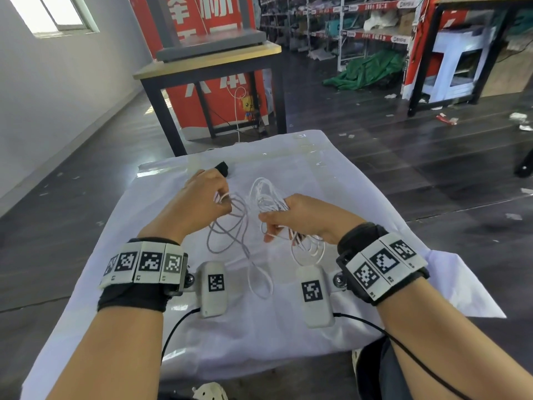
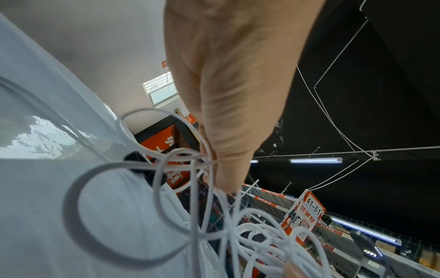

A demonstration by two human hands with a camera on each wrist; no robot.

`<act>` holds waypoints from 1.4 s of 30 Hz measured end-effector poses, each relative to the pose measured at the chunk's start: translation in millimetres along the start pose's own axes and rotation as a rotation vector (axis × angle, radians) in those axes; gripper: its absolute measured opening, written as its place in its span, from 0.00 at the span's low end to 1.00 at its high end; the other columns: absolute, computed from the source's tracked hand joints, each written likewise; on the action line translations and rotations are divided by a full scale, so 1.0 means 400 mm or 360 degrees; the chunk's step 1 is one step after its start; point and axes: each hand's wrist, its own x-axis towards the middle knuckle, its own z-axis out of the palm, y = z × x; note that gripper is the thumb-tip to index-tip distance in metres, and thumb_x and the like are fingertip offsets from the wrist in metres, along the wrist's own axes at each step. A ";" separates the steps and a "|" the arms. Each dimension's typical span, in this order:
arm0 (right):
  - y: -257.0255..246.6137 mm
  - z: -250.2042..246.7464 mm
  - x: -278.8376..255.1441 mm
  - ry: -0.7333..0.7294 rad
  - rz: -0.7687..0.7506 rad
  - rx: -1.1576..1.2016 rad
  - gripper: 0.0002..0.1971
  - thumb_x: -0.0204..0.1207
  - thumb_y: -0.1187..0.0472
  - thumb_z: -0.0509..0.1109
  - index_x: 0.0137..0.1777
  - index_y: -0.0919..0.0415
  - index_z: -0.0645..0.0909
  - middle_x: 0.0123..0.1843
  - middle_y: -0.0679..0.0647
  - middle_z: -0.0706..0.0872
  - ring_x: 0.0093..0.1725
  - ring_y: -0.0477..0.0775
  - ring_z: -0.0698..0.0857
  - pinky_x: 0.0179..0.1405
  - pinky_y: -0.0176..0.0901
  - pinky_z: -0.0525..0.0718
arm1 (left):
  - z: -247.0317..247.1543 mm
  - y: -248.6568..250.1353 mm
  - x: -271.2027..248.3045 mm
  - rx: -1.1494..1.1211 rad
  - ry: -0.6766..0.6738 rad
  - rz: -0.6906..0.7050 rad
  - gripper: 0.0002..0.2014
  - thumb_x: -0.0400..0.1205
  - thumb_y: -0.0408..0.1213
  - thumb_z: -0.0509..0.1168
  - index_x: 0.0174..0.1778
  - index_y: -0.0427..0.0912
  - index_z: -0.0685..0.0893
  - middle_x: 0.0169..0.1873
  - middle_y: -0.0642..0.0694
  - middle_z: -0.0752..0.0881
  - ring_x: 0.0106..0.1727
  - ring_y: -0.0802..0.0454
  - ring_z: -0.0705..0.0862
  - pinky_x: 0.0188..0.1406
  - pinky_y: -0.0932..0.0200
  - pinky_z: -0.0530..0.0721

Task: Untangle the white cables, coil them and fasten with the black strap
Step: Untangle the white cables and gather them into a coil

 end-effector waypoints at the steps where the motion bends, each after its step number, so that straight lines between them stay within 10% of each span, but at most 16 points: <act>1: 0.001 -0.004 0.001 0.0088 -0.0020 0.0071 0.18 0.82 0.50 0.65 0.44 0.66 0.84 0.44 0.54 0.92 0.38 0.49 0.81 0.28 0.33 0.80 | -0.003 0.005 -0.001 -0.0040 0.0045 0.0025 0.02 0.78 0.36 0.69 0.42 0.42 0.82 0.46 0.52 0.79 0.52 0.52 0.76 0.44 0.60 0.72; 5: -0.005 -0.020 0.003 0.0514 -0.0098 0.0337 0.15 0.83 0.51 0.64 0.39 0.57 0.82 0.41 0.53 0.91 0.36 0.48 0.81 0.25 0.32 0.79 | -0.013 0.024 -0.002 -0.0265 0.0150 -0.0100 0.04 0.82 0.38 0.64 0.42 0.44 0.77 0.44 0.48 0.87 0.43 0.48 0.83 0.39 0.54 0.79; 10: -0.012 -0.026 0.007 0.0831 -0.0171 0.0460 0.13 0.83 0.52 0.63 0.41 0.55 0.84 0.40 0.52 0.90 0.38 0.45 0.84 0.35 0.38 0.84 | -0.009 0.037 0.003 -0.0607 0.0199 -0.0238 0.06 0.87 0.38 0.57 0.45 0.42 0.73 0.44 0.53 0.89 0.34 0.64 0.88 0.28 0.75 0.75; 16: -0.026 -0.023 0.001 0.0873 -0.0298 0.0452 0.13 0.83 0.55 0.63 0.49 0.62 0.85 0.37 0.45 0.87 0.26 0.29 0.81 0.24 0.24 0.78 | 0.005 0.056 0.013 -0.1023 0.0106 -0.0401 0.05 0.85 0.36 0.62 0.54 0.38 0.78 0.46 0.47 0.89 0.34 0.58 0.89 0.40 0.64 0.80; 23: -0.047 -0.014 -0.007 0.0777 -0.0415 0.0415 0.09 0.81 0.57 0.67 0.46 0.61 0.86 0.37 0.49 0.86 0.24 0.34 0.77 0.26 0.28 0.77 | -0.002 0.075 0.021 -0.1506 -0.0091 -0.0622 0.08 0.80 0.26 0.67 0.54 0.40 0.81 0.46 0.41 0.85 0.44 0.51 0.82 0.50 0.57 0.81; 27: -0.047 -0.002 -0.003 0.0641 -0.0440 0.0233 0.11 0.78 0.53 0.70 0.44 0.61 0.86 0.36 0.50 0.86 0.31 0.44 0.79 0.36 0.42 0.83 | -0.012 0.077 0.019 -0.1916 -0.0065 -0.0718 0.12 0.79 0.23 0.65 0.59 0.34 0.81 0.38 0.44 0.86 0.32 0.57 0.83 0.31 0.67 0.82; 33: -0.028 -0.008 0.002 0.0735 -0.0410 0.0095 0.12 0.79 0.54 0.70 0.35 0.57 0.78 0.29 0.53 0.78 0.27 0.49 0.76 0.29 0.37 0.77 | -0.026 0.064 0.017 -0.2448 0.0095 -0.0918 0.10 0.82 0.19 0.57 0.53 0.38 0.76 0.37 0.39 0.89 0.25 0.55 0.84 0.24 0.65 0.84; 42: -0.008 -0.012 0.017 0.0972 -0.0337 -0.0081 0.14 0.80 0.54 0.67 0.47 0.67 0.84 0.36 0.61 0.84 0.37 0.58 0.81 0.43 0.55 0.83 | -0.028 0.073 0.011 -0.2844 -0.0016 -0.0606 0.10 0.83 0.19 0.52 0.52 0.35 0.75 0.53 0.29 0.88 0.48 0.43 0.90 0.50 0.56 0.89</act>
